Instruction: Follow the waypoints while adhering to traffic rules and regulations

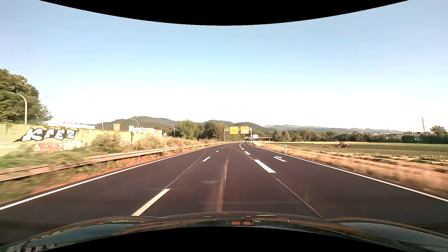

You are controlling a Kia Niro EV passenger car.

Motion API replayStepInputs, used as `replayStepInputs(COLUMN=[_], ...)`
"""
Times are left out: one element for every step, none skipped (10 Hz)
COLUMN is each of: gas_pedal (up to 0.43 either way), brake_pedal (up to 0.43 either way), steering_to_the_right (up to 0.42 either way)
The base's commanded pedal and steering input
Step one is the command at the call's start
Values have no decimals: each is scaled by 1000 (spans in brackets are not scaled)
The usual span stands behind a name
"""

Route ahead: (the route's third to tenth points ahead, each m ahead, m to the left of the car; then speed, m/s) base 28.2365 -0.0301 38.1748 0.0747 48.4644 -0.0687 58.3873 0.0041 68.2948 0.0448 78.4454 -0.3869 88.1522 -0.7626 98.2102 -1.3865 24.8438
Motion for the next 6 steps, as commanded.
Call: replayStepInputs(gas_pedal=[209,209,209,209,209,209], brake_pedal=[0,0,0,0,0,0], steering_to_the_right=[1,1,1,1,2,2])
